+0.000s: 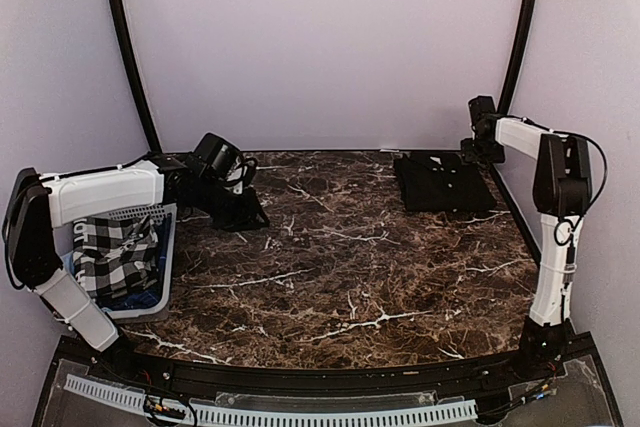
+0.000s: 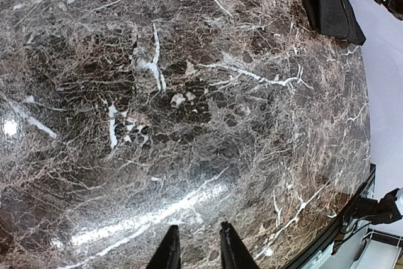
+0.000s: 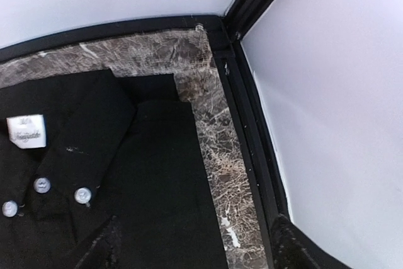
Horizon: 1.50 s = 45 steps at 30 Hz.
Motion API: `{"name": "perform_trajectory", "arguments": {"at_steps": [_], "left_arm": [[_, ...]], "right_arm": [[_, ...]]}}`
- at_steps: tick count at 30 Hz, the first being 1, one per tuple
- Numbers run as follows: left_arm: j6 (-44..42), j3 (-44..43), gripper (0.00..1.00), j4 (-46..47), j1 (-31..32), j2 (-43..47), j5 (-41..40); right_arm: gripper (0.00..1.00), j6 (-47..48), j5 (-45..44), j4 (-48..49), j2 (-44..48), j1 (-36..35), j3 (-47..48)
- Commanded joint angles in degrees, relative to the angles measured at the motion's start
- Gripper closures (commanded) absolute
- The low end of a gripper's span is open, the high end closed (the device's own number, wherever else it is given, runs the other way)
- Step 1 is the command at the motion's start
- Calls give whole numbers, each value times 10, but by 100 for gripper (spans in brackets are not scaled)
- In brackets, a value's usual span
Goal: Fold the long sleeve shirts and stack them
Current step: Move the square-folded shirt to the corner of the board.
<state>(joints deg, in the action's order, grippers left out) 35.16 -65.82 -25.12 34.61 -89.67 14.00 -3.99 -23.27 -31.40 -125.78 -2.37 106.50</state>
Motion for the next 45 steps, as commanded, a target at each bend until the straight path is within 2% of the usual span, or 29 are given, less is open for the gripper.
{"name": "perform_trajectory", "arguments": {"at_steps": [1,13,22,29,45], "left_arm": [[-10,-30,78,-2,-2,3,-13],[-36,-69,67,17,-5,27,-40],[-69,-60,51,59,-7,62,-63],[-100,-37,47,104,-8,97,-61],[-142,43,40,195,-8,186,-87]], "right_arm": [[18,-13,-4,13,82,-21,-28],[2,-65,21,71,256,-96,-201],[1,-142,65,124,391,-220,-328],[1,-181,129,189,462,-288,-399],[1,-211,176,255,587,-308,-490]]}}
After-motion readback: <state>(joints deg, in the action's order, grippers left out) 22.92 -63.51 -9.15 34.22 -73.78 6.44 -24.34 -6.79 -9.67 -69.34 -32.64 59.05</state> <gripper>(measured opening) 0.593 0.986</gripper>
